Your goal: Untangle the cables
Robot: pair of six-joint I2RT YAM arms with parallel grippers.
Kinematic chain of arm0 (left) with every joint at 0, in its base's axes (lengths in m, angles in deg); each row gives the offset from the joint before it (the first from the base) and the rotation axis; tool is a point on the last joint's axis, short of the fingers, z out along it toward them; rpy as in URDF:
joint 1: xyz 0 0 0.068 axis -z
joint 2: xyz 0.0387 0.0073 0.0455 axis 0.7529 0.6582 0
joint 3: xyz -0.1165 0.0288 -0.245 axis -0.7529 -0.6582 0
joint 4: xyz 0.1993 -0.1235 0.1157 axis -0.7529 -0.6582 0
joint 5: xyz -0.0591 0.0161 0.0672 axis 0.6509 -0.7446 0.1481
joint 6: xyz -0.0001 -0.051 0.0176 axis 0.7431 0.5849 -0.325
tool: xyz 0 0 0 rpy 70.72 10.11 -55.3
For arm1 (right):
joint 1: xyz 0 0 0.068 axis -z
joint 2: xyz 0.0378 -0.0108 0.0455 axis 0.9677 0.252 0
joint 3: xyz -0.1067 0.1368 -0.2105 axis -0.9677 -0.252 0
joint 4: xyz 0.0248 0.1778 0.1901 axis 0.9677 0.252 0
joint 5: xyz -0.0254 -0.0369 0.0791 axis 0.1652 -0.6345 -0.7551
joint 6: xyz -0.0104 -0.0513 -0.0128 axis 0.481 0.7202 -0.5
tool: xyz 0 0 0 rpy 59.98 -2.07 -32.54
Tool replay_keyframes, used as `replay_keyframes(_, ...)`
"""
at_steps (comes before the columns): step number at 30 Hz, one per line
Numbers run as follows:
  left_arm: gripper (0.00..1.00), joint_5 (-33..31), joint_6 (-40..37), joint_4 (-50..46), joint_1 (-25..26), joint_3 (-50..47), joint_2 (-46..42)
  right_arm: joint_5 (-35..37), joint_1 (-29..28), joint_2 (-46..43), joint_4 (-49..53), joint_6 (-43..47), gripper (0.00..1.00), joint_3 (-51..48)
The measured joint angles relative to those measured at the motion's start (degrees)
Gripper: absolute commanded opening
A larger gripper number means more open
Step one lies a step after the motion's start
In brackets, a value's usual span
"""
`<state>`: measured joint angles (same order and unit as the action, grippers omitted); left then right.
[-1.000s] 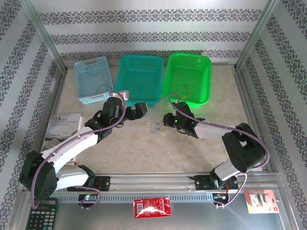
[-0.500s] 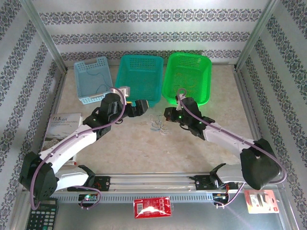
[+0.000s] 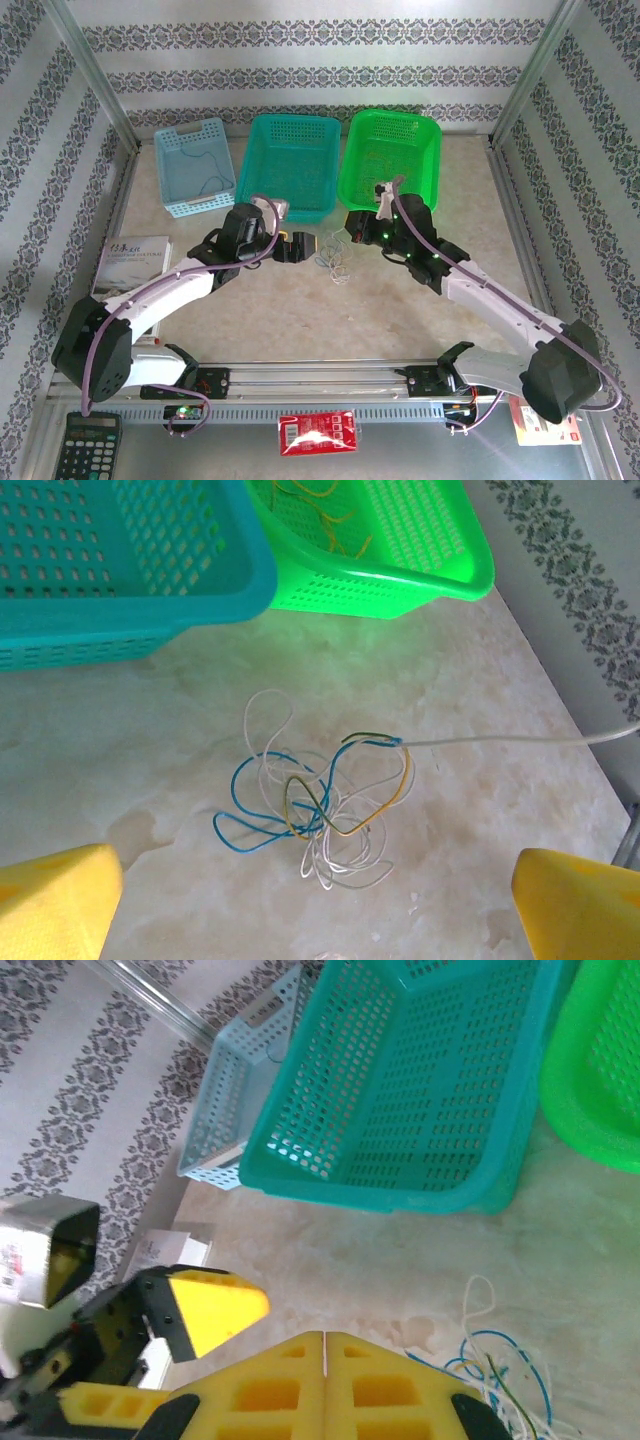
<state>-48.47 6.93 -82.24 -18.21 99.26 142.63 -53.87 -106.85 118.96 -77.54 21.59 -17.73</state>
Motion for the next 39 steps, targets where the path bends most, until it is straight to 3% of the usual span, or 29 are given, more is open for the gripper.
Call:
replay_keyframes(19,1.0,7.48,-2.4,12.33,1.7,-0.66,8.9,-0.85,-3.02,-3.41,0.7,-0.66,0.0,5.03)
replay_keyframes(29,0.99,5.55,-0.66,22.69,4.79,-0.72,16.0,0.26,-4.74,-3.67,0.7,-1.31,0.0,5.05)
replay_keyframes(39,0.65,3.98,1.29,30.34,5.66,-1.95,23.54,0.81,-5.18,-3.85,0.72,-2.34,0.0,8.44)
